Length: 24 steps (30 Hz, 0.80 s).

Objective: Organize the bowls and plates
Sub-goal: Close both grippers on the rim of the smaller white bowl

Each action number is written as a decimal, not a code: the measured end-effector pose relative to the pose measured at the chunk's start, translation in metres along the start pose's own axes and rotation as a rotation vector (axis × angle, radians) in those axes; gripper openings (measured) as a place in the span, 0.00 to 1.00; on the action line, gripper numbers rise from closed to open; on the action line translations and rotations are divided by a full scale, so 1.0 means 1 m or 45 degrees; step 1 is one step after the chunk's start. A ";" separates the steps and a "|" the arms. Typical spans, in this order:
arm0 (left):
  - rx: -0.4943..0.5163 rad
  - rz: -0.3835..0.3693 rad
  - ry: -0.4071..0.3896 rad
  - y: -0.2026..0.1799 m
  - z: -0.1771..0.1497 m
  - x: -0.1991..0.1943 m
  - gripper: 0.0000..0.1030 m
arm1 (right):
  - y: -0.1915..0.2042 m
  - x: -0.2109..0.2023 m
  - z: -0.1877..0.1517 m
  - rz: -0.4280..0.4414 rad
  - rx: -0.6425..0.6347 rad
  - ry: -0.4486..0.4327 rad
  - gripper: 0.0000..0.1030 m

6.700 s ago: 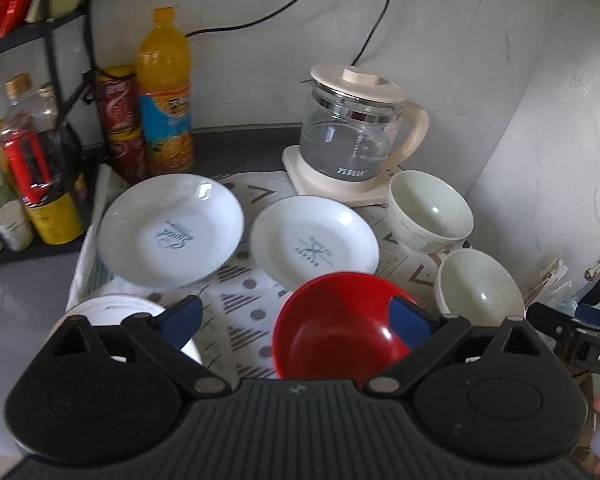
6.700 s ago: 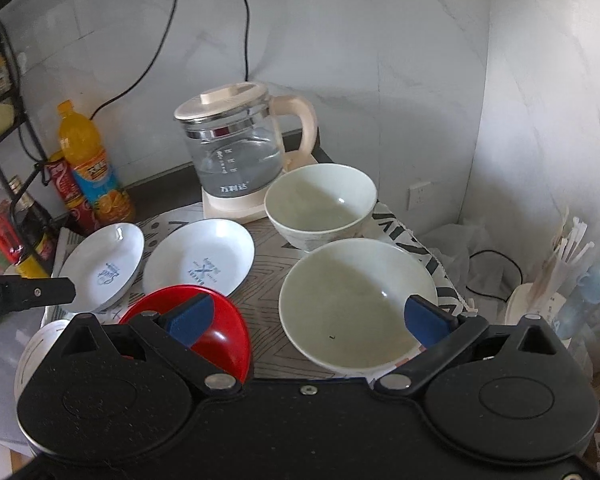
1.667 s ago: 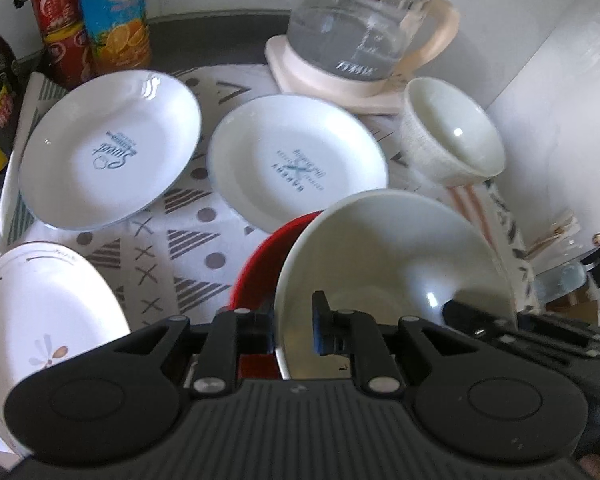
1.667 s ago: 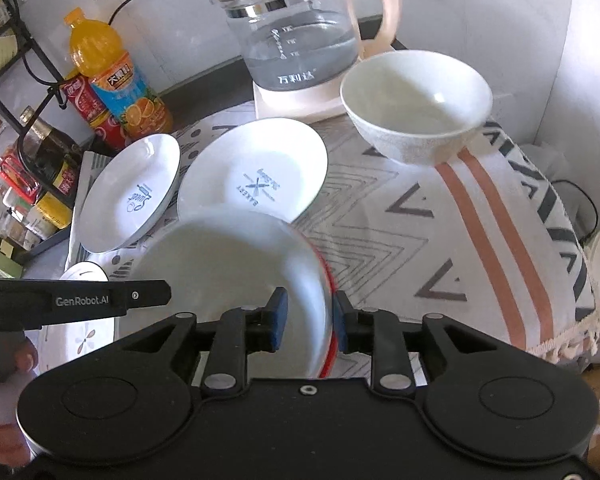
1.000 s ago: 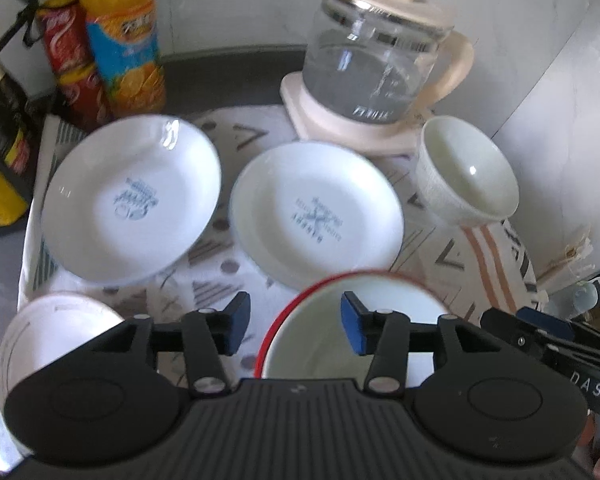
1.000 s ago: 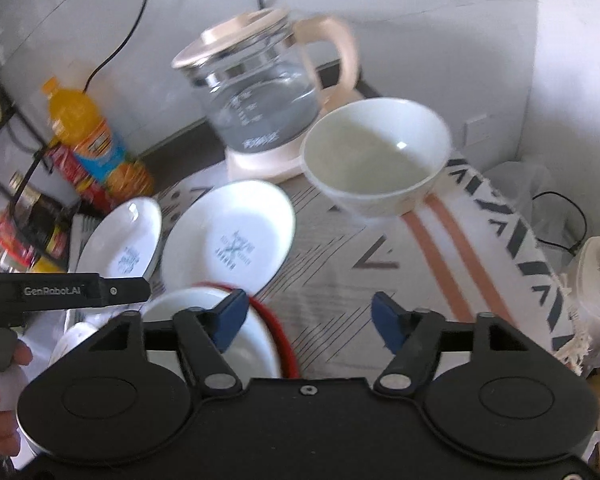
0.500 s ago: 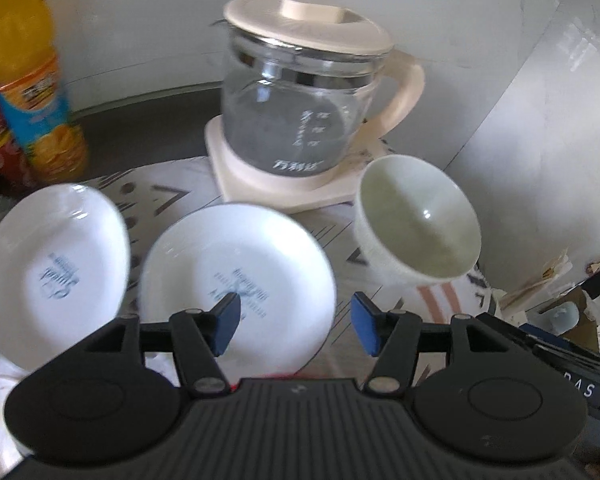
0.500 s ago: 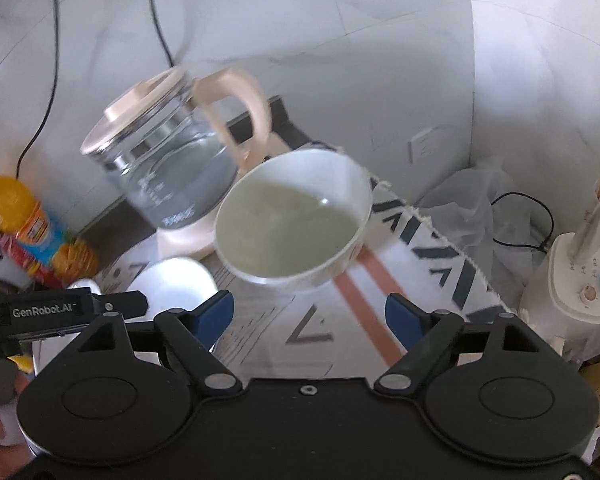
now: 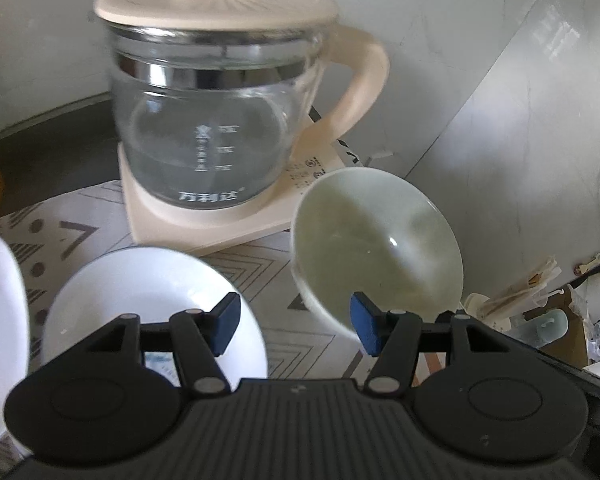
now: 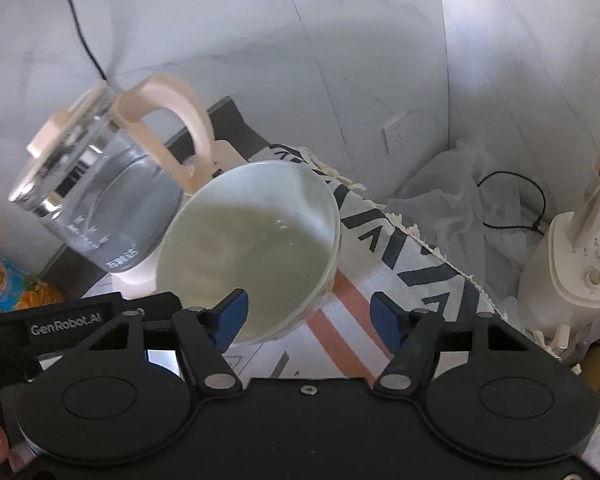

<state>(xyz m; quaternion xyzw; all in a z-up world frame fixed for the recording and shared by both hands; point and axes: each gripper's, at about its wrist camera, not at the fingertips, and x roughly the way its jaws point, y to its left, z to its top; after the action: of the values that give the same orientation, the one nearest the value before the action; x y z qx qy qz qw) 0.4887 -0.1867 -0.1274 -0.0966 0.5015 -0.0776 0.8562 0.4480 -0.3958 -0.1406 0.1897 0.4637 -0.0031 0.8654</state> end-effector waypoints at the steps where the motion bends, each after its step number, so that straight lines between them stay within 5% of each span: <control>1: 0.002 -0.002 0.007 -0.001 0.001 0.005 0.57 | 0.000 0.004 0.001 -0.005 0.004 0.004 0.62; 9: -0.007 0.004 0.066 -0.008 0.006 0.041 0.52 | -0.003 0.032 0.002 -0.029 0.048 0.051 0.43; 15: -0.018 -0.002 0.098 -0.007 0.002 0.051 0.32 | -0.003 0.041 -0.001 -0.001 0.054 0.062 0.28; 18: -0.025 -0.031 0.097 -0.006 0.000 0.051 0.21 | 0.004 0.039 -0.003 -0.038 0.011 0.046 0.26; 24: -0.026 -0.008 0.086 -0.008 -0.002 0.046 0.19 | 0.008 0.027 -0.003 -0.017 -0.002 0.019 0.25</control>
<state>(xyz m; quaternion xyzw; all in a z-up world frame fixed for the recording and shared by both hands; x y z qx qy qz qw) 0.5092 -0.2054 -0.1656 -0.1041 0.5307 -0.0785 0.8375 0.4623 -0.3829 -0.1617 0.1859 0.4713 -0.0071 0.8621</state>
